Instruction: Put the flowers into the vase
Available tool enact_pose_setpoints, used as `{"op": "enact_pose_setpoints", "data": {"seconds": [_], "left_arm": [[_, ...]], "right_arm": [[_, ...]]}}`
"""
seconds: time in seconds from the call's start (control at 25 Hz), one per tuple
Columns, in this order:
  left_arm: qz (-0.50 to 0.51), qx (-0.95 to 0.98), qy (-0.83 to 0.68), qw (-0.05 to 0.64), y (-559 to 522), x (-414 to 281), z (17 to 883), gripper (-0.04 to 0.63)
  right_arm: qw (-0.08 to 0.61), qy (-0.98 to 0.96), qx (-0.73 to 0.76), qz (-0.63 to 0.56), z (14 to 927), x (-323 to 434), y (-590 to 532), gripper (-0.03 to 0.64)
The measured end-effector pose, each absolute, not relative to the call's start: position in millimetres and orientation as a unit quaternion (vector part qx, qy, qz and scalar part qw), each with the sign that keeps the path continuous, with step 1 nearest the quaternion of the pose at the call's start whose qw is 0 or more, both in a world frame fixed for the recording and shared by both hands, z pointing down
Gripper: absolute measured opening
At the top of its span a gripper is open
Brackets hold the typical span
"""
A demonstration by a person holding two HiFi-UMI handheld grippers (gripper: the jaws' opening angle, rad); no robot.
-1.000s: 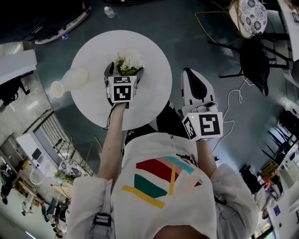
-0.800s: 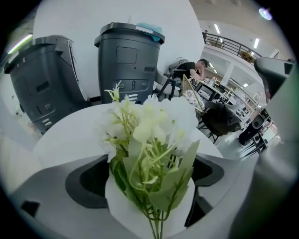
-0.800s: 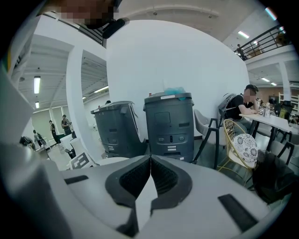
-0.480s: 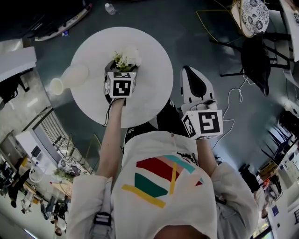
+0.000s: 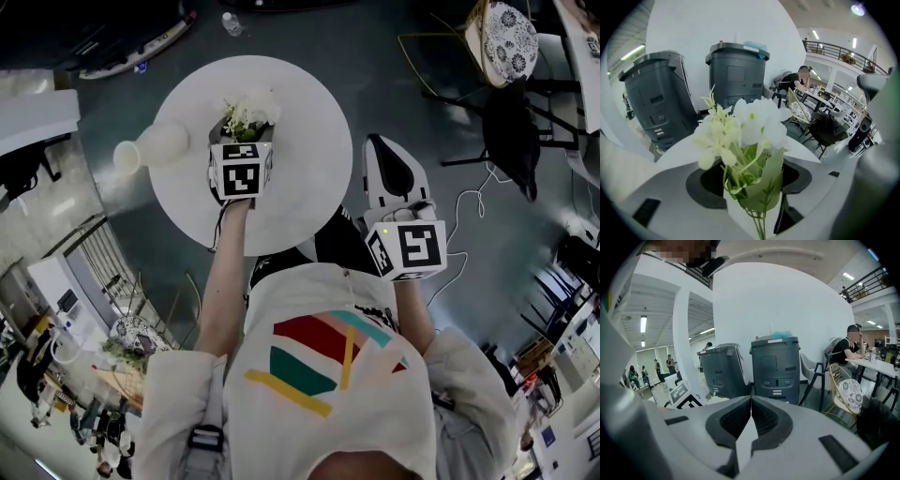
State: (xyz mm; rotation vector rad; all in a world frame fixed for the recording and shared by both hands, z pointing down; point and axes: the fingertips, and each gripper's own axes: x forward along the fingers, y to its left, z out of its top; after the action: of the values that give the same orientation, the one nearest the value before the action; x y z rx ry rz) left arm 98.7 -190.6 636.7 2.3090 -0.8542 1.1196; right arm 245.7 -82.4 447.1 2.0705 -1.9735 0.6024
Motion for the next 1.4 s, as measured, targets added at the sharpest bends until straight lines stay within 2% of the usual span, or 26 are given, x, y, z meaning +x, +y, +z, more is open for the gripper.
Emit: {"op": "enact_pose_setpoints", "data": {"seconds": [0.52, 0.96, 1.4], "left_arm": [[0.207, 0.886, -0.388, 0.146, -232, 50, 445, 0.288], [0.065, 0.895, -0.438, 0.055, -246, -50, 278, 0.282], [-0.038, 0.887, -0.459, -0.023, -276, -93, 188, 0.273]], "right_arm": [[0.079, -0.720, 0.675, 0.139, 388, 180, -107, 0.014], [0.054, -0.764, 0.638, 0.080, 341, 104, -147, 0.014], [0.063, -0.759, 0.643, 0.076, 340, 90, -144, 0.014]]}}
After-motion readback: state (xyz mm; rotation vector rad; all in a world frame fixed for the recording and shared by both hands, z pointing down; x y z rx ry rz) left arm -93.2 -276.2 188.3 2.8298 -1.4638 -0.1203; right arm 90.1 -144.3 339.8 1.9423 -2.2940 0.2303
